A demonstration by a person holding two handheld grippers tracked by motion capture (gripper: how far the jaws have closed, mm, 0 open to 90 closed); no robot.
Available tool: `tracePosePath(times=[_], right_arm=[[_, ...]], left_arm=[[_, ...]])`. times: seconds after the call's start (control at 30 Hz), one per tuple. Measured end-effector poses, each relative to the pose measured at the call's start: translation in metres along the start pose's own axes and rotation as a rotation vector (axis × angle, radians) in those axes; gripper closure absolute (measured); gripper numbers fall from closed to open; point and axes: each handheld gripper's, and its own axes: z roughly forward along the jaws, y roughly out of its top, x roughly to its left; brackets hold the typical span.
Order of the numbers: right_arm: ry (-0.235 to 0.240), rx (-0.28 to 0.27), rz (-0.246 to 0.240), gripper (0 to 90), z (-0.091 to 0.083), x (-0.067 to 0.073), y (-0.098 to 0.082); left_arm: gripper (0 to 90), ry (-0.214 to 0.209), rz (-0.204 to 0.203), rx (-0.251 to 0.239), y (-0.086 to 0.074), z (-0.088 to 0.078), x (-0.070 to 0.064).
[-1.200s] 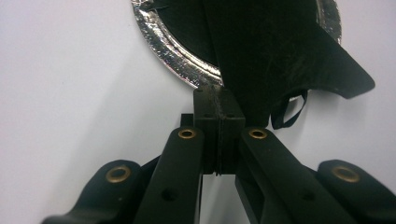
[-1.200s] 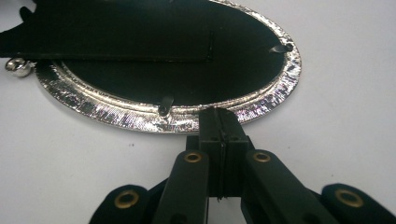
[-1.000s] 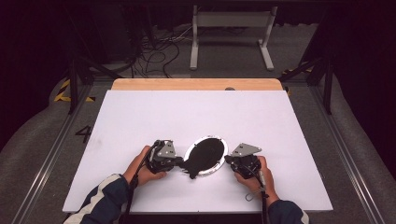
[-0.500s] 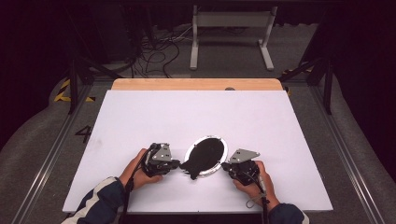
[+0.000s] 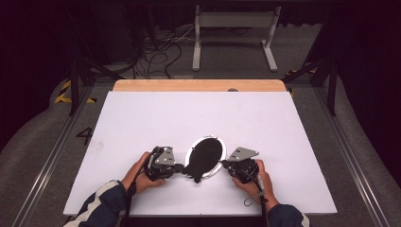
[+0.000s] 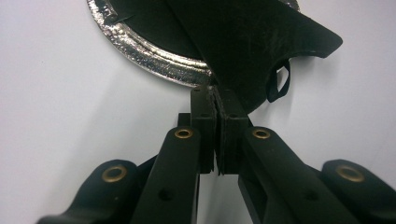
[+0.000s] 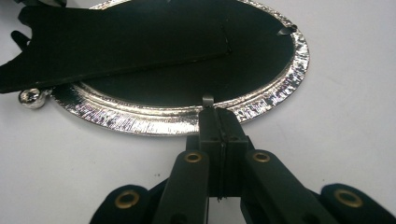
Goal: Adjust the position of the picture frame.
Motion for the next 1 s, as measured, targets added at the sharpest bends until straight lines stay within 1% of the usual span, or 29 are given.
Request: tracePosePath(times=[0.2,0.27,0.3,0.33,0.37,0.4,0.43,0.5,0.53,0.57,0.6,0.7,0.77,0.9,1.0], right_arm=[[-0.009,0.0,0.003,90.0,0.002,-0.001,0.002],[-0.015,0.0,0.004,90.0,0.002,0.0,0.002],[-0.02,0.004,0.001,90.0,0.002,0.001,0.002],[-0.018,0.006,-0.011,90.0,0.001,0.003,0.002],[-0.007,0.011,-0.009,90.0,-0.001,0.005,0.001],[0.009,0.01,-0.013,90.0,-0.002,0.008,0.001],[0.021,0.01,-0.016,90.0,-0.003,0.011,0.0],[0.031,0.01,-0.027,90.0,-0.004,0.016,0.0],[0.025,0.01,-0.032,90.0,-0.004,0.018,0.0],[0.018,0.009,-0.036,90.0,-0.004,0.019,0.0],[0.02,0.008,-0.035,90.0,-0.004,0.019,0.0],[0.029,-0.007,-0.013,90.0,-0.001,0.015,0.0],[0.028,-0.007,-0.018,90.0,0.0,0.015,0.0],[-0.005,-0.005,-0.04,90.0,0.004,0.016,0.005],[-0.003,-0.008,-0.031,90.0,0.005,0.015,0.005]], left_arm=[[88.4,0.005,-0.006,-0.003,0.001,0.001,-0.002],[88.6,0.019,0.0,0.008,0.002,0.001,-0.004],[88.6,0.028,0.011,0.016,0.003,0.001,-0.005],[88.6,0.028,0.011,0.016,0.003,0.001,-0.005],[88.7,0.026,0.024,0.026,0.005,0.001,-0.007],[88.9,0.018,0.017,0.021,0.004,0.001,-0.008],[89.0,0.017,0.019,0.02,0.004,0.001,-0.008],[88.9,0.009,0.009,0.014,0.004,0.001,-0.007],[88.9,0.005,-0.002,0.015,0.003,0.001,-0.007],[88.9,0.0,-0.004,0.012,0.003,0.001,-0.006],[89.0,0.002,-0.005,0.011,0.003,0.001,-0.006],[89.7,0.002,-0.006,0.013,0.004,0.002,-0.006],[89.7,-0.002,-0.005,0.01,0.004,0.003,-0.006],[89.5,-0.006,-0.008,0.011,0.005,0.003,-0.005],[89.5,-0.005,-0.009,0.011,0.006,0.003,-0.005]])
